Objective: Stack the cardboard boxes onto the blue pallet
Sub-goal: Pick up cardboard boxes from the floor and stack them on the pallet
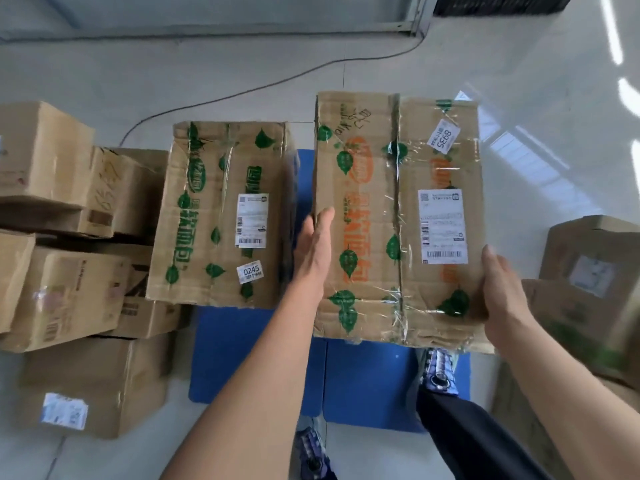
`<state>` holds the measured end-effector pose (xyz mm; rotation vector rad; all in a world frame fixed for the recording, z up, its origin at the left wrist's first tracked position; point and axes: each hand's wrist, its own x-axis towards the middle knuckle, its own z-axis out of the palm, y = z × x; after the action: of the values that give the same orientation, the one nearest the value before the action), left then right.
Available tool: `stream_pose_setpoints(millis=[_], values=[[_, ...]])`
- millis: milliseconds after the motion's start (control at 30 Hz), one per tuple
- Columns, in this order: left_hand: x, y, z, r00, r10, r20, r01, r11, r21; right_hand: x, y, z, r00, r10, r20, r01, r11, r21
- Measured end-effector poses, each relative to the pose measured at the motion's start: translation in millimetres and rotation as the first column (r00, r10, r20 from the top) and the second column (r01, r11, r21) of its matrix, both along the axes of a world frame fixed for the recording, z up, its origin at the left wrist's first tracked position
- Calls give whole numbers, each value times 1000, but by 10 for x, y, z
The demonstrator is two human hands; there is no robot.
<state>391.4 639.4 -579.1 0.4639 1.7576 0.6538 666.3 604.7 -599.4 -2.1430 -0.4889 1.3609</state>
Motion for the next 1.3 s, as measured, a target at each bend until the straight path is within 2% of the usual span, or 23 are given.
stream_pose_setpoints(millis=[167,400,600,1033,1167,1300], values=[[-100,140,-447,990,-26,-140,23,999,-25,-202,62,-435,999,-8,-51,6,1000,-22],[-250,313,-910,912,-195,-361,144,976,-163,-508,96,-821,998,11,-64,-13,1000,-23],[-291,205,-1116,869,-286,-403,195,948,-250,-609,36,-973,993,-6,-118,1,999,-44],[-258,-6,-966,827,-296,-478,248,955,-163,-676,-1,-1035,997,19,-77,-14,998,63],[-355,-45,-941,789,-332,-517,268,943,-196,-669,10,-1104,999,31,-45,-28,998,57],[-459,-70,-906,820,-319,-475,261,947,-187,-679,-24,-1140,995,90,-32,-88,995,57]])
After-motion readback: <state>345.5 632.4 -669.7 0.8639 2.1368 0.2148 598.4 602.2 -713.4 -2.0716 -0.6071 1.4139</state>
